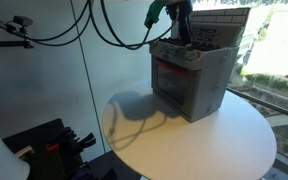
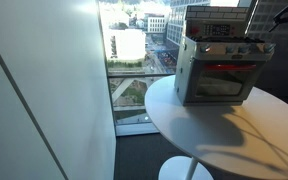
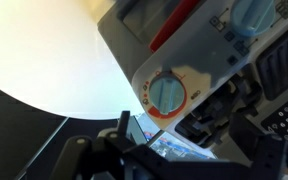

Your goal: Turn the last knob on the stove to the right

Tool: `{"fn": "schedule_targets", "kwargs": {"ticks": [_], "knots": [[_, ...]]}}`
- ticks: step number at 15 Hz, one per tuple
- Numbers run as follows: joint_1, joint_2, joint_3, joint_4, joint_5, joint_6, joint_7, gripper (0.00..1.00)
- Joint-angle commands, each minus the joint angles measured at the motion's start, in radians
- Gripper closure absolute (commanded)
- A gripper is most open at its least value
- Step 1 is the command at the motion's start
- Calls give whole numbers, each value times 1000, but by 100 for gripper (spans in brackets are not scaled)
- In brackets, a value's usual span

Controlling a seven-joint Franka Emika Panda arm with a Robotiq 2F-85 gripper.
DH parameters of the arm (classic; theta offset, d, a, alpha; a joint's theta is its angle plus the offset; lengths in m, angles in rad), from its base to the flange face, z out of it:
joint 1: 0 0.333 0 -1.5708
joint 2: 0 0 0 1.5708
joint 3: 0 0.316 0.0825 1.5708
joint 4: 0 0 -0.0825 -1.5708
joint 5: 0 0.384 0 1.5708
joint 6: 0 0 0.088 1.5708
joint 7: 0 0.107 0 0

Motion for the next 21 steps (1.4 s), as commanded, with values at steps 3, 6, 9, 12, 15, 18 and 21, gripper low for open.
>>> {"fn": "schedule_targets", "kwargs": {"ticks": [3,6,9,12,15,18,21], "knots": [[-12,-89,-2,1,-87,-228,-45,0],[-20,-119,3,18,-135,-373,-64,0],[-20,-143,8,33,-164,-518,-100,0],[-16,-165,16,43,-182,-684,-162,0],[-12,-185,25,51,-201,-840,-236,0],[-10,-198,37,52,-241,-961,-290,0],[-7,-226,47,46,-281,-1053,-336,0]]}}
